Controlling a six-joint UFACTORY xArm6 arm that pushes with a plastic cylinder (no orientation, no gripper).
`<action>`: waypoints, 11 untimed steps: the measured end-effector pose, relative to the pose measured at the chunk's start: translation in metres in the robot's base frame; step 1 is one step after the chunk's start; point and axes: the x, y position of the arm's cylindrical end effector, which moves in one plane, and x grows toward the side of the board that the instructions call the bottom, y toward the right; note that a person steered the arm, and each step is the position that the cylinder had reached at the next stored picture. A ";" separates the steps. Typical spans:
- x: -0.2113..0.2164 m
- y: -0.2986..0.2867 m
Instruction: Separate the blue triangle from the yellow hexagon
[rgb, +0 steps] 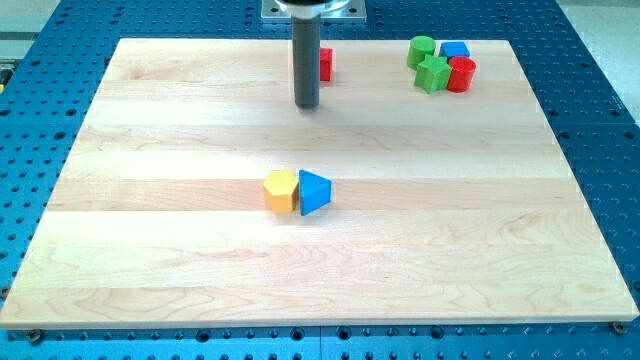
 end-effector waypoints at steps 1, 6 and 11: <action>0.067 0.060; 0.103 -0.005; 0.006 0.011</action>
